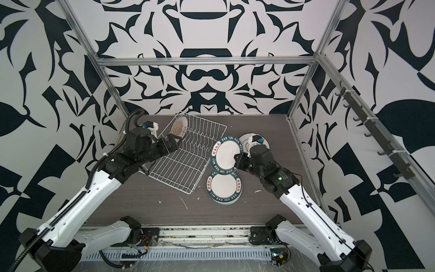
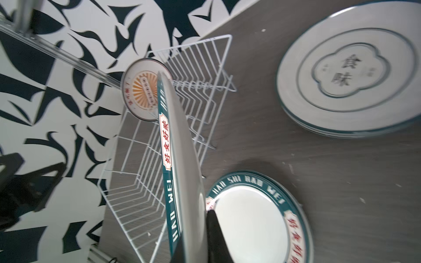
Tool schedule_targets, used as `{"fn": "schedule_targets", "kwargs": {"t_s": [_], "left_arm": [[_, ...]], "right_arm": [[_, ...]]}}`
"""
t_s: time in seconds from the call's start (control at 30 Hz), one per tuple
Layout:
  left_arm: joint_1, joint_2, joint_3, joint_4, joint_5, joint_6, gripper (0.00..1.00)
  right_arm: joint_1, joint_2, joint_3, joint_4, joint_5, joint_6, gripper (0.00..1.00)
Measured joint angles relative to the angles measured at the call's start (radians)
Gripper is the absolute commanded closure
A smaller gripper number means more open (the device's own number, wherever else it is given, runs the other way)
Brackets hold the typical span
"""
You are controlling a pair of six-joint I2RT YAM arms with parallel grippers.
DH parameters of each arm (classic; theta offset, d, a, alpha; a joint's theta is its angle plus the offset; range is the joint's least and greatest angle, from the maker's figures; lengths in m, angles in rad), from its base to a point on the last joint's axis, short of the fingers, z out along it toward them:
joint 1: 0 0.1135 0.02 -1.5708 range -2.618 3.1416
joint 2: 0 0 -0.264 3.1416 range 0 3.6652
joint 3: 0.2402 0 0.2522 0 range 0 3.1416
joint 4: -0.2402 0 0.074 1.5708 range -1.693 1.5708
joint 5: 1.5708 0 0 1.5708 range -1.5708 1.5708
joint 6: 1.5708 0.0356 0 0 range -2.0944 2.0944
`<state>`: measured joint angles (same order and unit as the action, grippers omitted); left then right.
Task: Unload the plates from the dish rack
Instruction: Place a plate on the plates.
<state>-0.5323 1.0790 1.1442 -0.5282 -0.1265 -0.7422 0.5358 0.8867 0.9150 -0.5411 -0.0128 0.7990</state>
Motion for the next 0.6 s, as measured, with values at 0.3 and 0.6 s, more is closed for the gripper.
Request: {"fn": "schedule_targets", "kwargs": {"t_s": [0.3, 0.6], "left_arm": [[0.000, -0.009, -0.002, -0.041, -0.275, 0.096, 0.01], [0.000, -0.009, -0.020, -0.037, -0.342, 0.093, 0.01]], "right_arm": [[-0.005, -0.023, -0.113, -0.163, 0.015, 0.008, 1.00], [-0.005, 0.005, -0.174, -0.165, -0.070, 0.030, 1.00]]}}
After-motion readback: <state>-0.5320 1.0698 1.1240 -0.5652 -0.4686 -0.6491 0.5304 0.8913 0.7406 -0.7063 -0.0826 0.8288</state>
